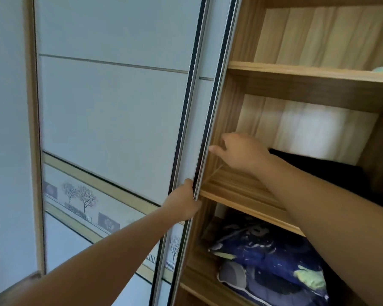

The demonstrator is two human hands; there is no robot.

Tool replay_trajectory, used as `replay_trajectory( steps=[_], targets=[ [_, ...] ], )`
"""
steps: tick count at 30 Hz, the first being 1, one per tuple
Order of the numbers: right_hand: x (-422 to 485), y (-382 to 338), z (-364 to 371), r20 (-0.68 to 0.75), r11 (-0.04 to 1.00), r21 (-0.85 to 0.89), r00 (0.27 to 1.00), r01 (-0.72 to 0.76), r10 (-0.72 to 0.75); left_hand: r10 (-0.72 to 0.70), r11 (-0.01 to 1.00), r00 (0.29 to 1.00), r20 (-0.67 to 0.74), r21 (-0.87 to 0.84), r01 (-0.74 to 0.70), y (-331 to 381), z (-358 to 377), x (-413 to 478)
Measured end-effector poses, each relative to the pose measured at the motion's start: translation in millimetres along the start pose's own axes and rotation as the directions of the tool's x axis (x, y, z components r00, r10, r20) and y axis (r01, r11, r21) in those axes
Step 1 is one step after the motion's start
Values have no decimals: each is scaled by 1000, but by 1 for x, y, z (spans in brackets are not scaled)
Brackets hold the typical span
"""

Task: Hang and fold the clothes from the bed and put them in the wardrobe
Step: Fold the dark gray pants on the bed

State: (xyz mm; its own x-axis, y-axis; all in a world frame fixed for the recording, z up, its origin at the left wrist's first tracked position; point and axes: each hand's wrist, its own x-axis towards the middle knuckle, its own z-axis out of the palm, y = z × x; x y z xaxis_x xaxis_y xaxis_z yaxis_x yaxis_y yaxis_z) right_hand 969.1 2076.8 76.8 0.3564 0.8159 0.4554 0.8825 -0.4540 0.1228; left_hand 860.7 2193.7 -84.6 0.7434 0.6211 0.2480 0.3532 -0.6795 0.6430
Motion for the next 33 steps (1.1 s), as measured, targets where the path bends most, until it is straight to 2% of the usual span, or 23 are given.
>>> replay_trajectory(
  steps=[4, 7, 10, 13, 16, 18, 20, 24, 29, 31, 33],
  targets=[
    [38, -5, -6, -73, 996, 49, 995, -70, 74, 10, 999, 997, -74, -37, -13, 2, 2, 9],
    [57, -7, -7, -61, 963, 247, 990, -106, 125, 19, 999, 997, -69, -37, -22, 5, -1, 14],
    [66, -8, -5, -79, 869, 481, 981, -118, 176, 42, 999, 997, -59, -11, -42, 9, 3, 14],
    [62, -1, -4, -125, 824, 548, 960, -145, 251, 85, 995, 995, -41, 50, -83, 19, 11, 13],
    [45, 16, -5, -95, 795, 586, 960, -160, 264, 153, 969, 988, -16, 201, -147, 32, 19, 12],
    [31, 29, -9, -99, 799, 579, 959, -161, 265, 228, 892, 973, -23, 406, -199, 44, 24, 10],
    [15, 43, -14, -122, 814, 556, 953, -167, 279, 324, 772, 945, -29, 586, -247, 57, 32, 7],
    [-23, 73, -24, -157, 798, 573, 931, -186, 330, 489, 619, 872, -7, 708, -341, 80, 55, 1],
    [-71, 116, -38, -322, 914, 355, 892, -197, 317, 656, 411, 747, 111, 777, -476, 100, 83, -10],
    [-89, 132, -46, -467, 975, 60, 858, -212, 216, 706, 334, 688, 169, 777, -534, 111, 96, -13],
    [-106, 147, -57, -475, 910, -335, 878, -244, 61, 743, 259, 633, 220, 777, -574, 123, 108, -13]
  ],
)
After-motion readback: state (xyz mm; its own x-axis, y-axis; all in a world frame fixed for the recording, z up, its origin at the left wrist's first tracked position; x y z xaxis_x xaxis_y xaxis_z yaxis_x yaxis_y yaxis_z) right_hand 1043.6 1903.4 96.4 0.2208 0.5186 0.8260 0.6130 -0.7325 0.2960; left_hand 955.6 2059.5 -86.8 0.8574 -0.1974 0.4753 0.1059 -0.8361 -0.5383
